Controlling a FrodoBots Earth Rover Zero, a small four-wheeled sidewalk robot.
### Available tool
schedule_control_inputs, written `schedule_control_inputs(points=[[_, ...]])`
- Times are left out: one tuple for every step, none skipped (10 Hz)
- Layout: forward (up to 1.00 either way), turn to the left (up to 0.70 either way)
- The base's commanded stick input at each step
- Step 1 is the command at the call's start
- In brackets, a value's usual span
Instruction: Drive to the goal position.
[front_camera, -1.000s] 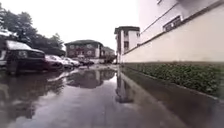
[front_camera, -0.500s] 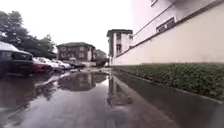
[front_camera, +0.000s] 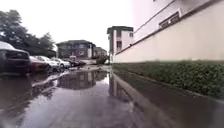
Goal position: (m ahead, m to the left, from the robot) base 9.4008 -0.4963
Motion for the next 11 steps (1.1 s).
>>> schedule_control_inputs(points=[[0.7,0.0],[0.7,0.0],[0.7,0.0],[0.7,0.0],[0.7,0.0],[0.7,0.0],[0.7,0.0],[0.7,0.0],[0.7,0.0],[0.7,0.0],[0.7,0.0]])
